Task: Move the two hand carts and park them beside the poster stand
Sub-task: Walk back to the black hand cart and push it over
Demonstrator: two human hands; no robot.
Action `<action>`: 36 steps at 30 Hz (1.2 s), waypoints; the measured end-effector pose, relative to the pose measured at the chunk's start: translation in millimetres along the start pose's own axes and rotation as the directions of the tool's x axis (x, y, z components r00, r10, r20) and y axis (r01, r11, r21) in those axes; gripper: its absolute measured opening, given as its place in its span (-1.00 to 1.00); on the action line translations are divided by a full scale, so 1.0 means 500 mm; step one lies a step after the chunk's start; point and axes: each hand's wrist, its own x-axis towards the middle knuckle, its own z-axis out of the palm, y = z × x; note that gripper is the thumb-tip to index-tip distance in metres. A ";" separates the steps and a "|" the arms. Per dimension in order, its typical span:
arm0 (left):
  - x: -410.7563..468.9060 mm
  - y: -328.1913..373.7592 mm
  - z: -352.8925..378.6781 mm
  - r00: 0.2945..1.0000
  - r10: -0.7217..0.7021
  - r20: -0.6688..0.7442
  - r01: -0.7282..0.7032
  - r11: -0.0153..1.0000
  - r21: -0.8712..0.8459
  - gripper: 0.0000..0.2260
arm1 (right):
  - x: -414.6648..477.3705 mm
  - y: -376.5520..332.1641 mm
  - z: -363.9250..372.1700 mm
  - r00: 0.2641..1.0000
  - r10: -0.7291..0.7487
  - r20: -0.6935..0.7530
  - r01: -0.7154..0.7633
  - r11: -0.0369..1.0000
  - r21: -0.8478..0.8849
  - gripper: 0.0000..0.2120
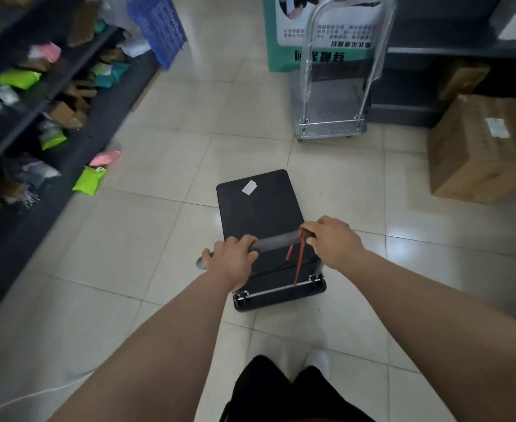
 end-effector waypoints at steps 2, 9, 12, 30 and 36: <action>0.049 -0.006 -0.028 1.000 0.000 -0.005 0.000 1.000 0.006 -0.72 | 0.049 -0.002 -0.015 1.000 -0.021 -0.020 0.020 1.000 -0.017 -0.77; 0.252 -0.026 -0.122 0.999 0.009 -0.038 -0.008 1.000 0.025 -0.76 | 0.262 -0.009 -0.092 0.999 -0.042 0.017 0.043 0.999 -0.012 -0.74; 0.355 -0.017 -0.167 0.998 0.024 -0.063 -0.024 1.000 0.003 -0.75 | 0.370 0.000 -0.137 1.000 -0.019 0.021 0.019 1.000 0.008 -0.76; 0.852 0.009 -0.414 0.998 -0.017 -0.062 0.018 1.000 0.014 -0.77 | 0.901 0.051 -0.328 0.997 -0.072 0.023 0.073 0.997 -0.012 -0.73; 0.984 0.058 -0.487 0.993 -0.109 -0.037 0.108 0.994 -0.025 -0.74 | 1.063 0.105 -0.399 0.983 -0.178 0.040 0.180 0.981 -0.069 -0.74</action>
